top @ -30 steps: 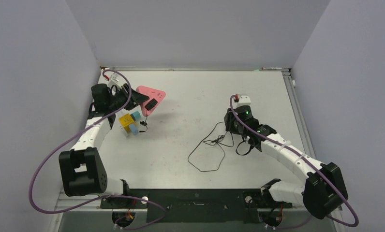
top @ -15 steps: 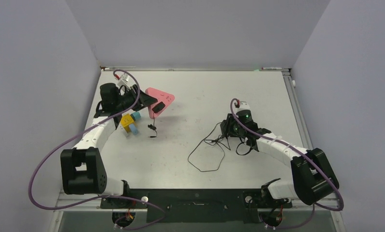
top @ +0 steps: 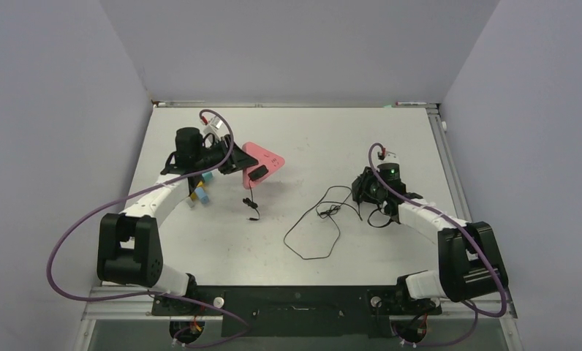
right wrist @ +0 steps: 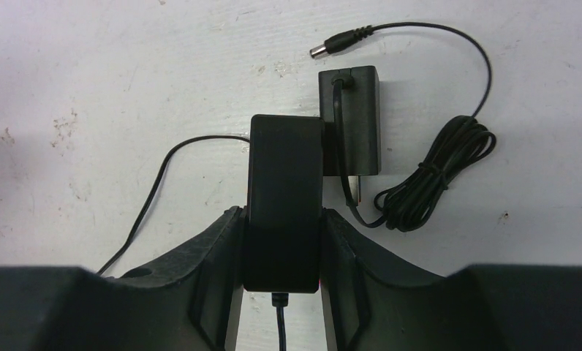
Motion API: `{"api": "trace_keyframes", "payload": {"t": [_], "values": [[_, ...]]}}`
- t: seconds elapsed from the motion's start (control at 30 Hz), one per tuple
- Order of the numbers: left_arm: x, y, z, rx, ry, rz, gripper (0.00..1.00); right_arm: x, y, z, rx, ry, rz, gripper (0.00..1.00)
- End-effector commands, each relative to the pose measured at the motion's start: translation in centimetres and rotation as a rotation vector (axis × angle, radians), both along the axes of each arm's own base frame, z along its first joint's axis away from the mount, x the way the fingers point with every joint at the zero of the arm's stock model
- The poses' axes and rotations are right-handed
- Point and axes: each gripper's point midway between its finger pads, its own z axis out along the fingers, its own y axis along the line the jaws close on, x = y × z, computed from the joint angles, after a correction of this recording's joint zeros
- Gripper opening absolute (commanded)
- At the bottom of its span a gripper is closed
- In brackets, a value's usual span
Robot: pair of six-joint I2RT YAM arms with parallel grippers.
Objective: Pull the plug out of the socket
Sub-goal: Place the plug at the center of the board.
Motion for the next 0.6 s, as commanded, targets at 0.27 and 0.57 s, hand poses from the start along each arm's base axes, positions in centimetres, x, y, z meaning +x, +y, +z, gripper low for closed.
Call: {"api": "trace_keyframes", "payload": {"t": [0.27,0.57], "values": [[0.4,-1.2,1.2,-0.001,-0.069,-0.03,0.0,0.8,-0.3,0.4,-0.001,-0.041,-0.018,0.68],[0.2,-1.6,1.3,0.005,-0.075,-0.035,0.0,0.8,-1.6,2.7,-0.054,-0.09,-0.05,0.87]]}}
